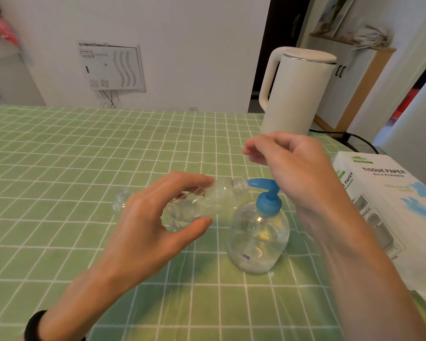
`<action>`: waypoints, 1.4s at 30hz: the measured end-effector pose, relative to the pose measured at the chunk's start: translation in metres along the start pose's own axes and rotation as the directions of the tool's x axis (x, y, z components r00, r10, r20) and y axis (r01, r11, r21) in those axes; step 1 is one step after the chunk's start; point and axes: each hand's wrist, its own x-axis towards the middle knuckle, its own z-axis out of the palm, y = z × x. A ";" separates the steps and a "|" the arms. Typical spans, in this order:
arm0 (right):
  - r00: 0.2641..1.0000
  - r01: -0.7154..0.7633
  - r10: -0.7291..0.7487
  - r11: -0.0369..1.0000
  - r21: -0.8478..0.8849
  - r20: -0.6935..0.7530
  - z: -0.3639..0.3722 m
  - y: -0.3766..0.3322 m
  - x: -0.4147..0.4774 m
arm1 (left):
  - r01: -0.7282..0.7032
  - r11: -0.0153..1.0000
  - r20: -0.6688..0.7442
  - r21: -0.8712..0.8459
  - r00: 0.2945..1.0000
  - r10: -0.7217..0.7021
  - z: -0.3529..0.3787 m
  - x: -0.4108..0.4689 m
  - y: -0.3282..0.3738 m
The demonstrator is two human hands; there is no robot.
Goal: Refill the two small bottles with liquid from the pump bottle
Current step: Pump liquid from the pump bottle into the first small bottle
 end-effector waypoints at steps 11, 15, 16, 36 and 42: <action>0.978 -0.187 0.188 0.982 -0.028 0.090 0.010 0.004 0.004 | -0.011 1.000 0.012 0.004 1.000 0.011 -0.002 0.002 0.000; 0.967 -0.207 0.216 0.975 -0.075 0.132 0.013 0.006 0.001 | -0.004 1.000 0.013 0.013 1.000 0.004 -0.002 0.002 -0.002; 0.964 -0.215 0.224 0.973 -0.079 0.142 0.014 0.006 0.001 | -0.003 1.000 0.012 0.015 1.000 0.003 -0.002 0.002 -0.002; 0.963 -0.164 0.185 0.980 -0.115 0.196 0.009 0.001 -0.001 | 0.008 1.000 0.025 0.013 1.000 -0.008 -0.001 0.001 0.000; 0.973 -0.142 0.156 0.985 -0.093 0.169 0.007 0.001 0.000 | 0.003 1.000 0.030 0.014 1.000 -0.003 0.000 0.001 -0.001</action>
